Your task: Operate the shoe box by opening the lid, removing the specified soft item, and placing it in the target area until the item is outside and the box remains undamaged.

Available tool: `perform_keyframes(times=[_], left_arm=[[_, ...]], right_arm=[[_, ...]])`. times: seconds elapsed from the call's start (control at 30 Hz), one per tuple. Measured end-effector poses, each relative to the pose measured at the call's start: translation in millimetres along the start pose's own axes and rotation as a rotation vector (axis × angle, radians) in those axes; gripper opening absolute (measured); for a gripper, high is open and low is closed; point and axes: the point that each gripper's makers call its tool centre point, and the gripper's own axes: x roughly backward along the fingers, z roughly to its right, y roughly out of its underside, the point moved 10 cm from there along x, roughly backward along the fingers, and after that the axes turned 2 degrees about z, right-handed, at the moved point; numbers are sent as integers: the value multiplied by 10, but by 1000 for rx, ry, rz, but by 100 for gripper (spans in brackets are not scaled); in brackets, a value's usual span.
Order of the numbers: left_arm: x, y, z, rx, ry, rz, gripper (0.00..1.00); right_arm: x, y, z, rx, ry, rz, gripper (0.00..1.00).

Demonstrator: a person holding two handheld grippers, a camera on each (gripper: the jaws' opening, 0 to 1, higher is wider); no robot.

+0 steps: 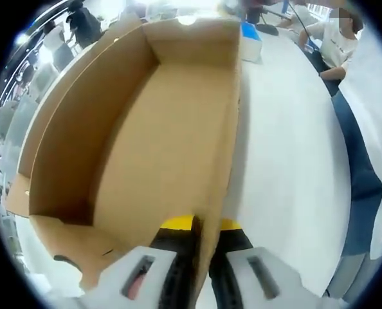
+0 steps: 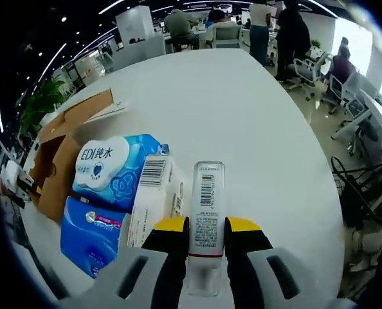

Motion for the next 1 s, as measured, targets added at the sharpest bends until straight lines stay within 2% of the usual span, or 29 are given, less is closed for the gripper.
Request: perform_keyframes(times=[0.13, 0.53, 0.8, 1.0], left_arm=[[1, 0, 2, 6, -2, -3, 5], [-18, 7, -15, 21, 1, -10, 5], [-4, -12, -16, 28, 2, -14, 5], [-4, -21, -14, 29, 2, -14, 5]], right_arm=[[-83, 66, 19, 0, -2, -19, 20], [-184, 91, 92, 35, 2, -23, 20], [-215, 89, 149, 42, 11, -15, 21], [-199, 97, 103, 55, 15, -16, 21]])
